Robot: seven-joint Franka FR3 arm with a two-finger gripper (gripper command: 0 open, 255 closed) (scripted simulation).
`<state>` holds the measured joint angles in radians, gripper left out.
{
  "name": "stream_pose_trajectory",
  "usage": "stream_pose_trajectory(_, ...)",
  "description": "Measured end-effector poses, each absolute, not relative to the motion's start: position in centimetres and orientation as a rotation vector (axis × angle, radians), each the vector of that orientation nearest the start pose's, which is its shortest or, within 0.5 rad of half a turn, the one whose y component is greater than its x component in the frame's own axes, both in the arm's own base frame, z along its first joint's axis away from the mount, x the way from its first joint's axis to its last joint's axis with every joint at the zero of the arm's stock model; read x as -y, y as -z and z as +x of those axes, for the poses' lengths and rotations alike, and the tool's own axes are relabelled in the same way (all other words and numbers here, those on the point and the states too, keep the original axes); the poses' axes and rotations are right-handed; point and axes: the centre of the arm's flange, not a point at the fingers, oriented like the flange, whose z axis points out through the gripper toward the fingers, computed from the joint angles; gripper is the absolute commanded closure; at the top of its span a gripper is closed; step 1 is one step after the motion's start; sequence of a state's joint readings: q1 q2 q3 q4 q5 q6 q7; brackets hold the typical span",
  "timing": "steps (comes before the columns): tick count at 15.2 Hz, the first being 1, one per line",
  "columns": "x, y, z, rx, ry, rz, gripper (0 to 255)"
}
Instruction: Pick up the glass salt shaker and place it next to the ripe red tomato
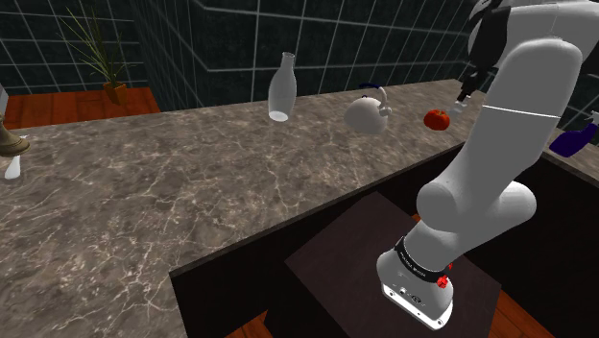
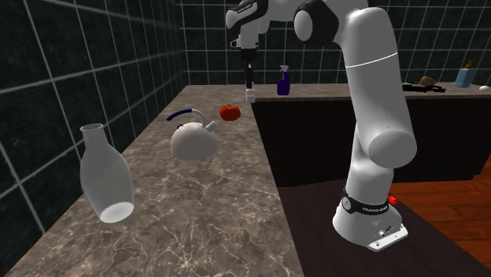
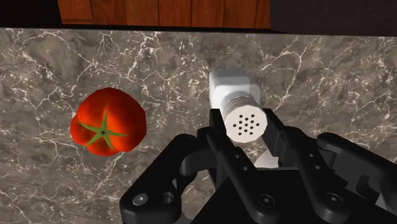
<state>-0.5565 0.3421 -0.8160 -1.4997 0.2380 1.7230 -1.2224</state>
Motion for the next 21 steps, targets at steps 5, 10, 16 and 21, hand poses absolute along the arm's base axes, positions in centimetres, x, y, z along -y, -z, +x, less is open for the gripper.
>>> stream_pose_trajectory(5,60.2,-49.4,21.1,-0.249,-0.022,-3.124,255)
stream_pose_trajectory(10,60.2,-46.6,21.1,-0.249,-0.022,-3.124,255)
stream_pose_trajectory(16,60.2,-43.5,21.2,-0.249,-0.022,-3.124,255)
stream_pose_trajectory(21,60.2,-40.8,21.1,-0.249,-0.022,-3.124,255)
